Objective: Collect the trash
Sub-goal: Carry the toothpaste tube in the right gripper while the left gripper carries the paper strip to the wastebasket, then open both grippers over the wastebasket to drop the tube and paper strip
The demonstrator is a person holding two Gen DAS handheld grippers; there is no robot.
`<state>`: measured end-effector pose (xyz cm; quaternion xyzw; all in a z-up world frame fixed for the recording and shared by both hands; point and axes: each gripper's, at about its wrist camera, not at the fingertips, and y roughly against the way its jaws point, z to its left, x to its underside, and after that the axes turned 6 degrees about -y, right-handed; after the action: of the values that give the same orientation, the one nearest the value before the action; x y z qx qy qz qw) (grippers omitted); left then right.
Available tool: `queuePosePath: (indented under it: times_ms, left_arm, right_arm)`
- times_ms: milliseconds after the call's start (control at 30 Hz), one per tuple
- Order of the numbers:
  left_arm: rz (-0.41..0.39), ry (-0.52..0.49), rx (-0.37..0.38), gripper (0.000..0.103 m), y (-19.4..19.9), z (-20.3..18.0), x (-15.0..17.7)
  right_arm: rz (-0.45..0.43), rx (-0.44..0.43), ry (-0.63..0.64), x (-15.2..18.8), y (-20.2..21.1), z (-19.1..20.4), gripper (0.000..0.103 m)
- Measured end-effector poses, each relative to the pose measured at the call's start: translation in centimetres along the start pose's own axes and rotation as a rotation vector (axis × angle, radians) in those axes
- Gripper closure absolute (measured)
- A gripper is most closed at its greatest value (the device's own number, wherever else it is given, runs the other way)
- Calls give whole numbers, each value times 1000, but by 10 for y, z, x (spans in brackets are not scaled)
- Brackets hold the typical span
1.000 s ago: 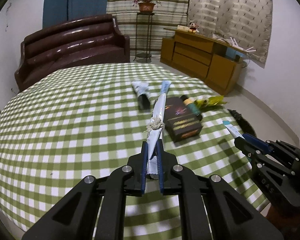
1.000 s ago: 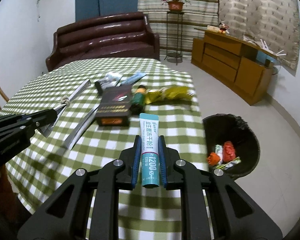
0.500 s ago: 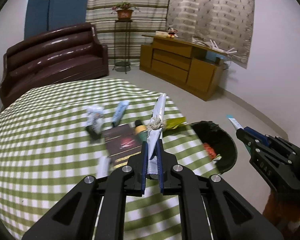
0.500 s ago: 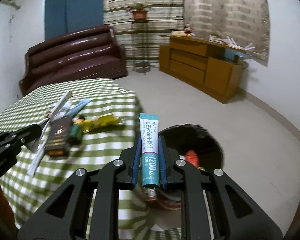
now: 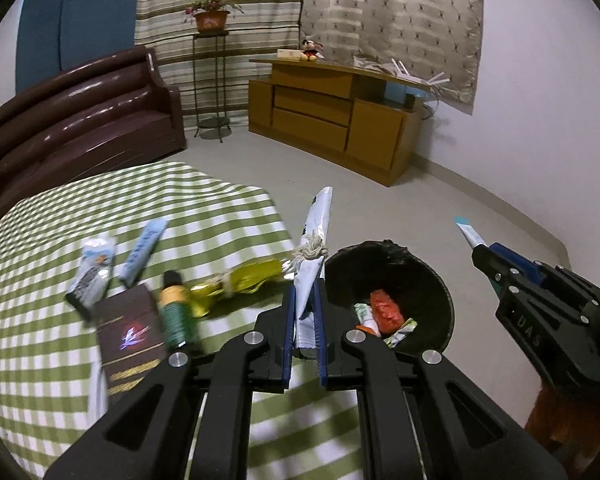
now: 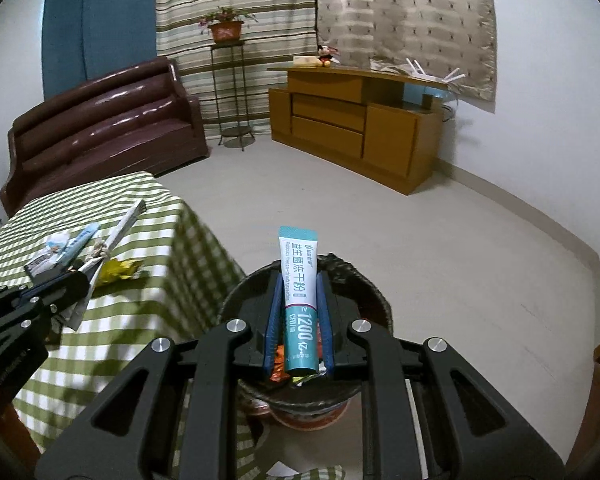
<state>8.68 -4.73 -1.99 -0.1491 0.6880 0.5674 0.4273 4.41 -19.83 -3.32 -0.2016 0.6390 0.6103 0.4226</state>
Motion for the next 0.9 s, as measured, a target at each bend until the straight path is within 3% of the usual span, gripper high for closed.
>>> queuePosePath:
  times_ms: [900]
  left_arm:
    - [102, -86, -9, 93, -73, -44, -24]
  right_arm:
    - [31, 22, -49, -15, -50, -38, 86]
